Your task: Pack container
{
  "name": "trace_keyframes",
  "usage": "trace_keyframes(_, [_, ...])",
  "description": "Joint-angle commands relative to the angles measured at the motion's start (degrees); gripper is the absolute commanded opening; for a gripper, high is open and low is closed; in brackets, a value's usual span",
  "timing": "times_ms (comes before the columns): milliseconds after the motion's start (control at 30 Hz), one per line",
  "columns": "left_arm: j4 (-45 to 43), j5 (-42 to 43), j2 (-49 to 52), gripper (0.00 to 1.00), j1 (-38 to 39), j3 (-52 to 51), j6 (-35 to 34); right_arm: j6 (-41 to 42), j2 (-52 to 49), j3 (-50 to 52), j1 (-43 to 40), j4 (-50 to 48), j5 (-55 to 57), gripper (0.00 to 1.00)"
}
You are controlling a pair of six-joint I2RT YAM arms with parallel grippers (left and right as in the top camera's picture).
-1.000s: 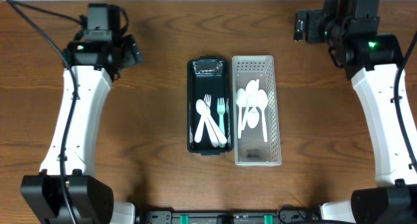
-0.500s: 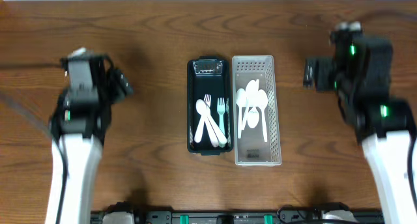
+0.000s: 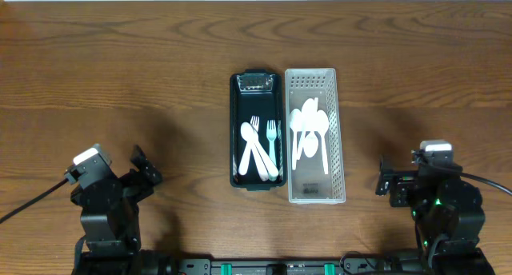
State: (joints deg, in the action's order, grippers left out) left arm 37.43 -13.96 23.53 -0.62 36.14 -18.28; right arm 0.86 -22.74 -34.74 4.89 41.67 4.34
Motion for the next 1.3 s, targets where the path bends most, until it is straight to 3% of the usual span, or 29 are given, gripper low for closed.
trace_keyframes(0, [0.22,-1.33,-0.96,0.98,0.17,-0.37,1.25,0.37,0.70,1.22,-0.33,0.98,0.33,0.99])
trace_keyframes(900, [0.26,-1.33,-0.42,0.98,0.17,-0.37,1.27,0.35,1.03,1.22,-0.33,16.20,0.33,0.99])
trace_keyframes(1267, [0.26,-1.33,-0.42,0.98,0.17,-0.37,1.27,0.33,17.84,2.08,-0.33,15.65,-0.04,0.99])
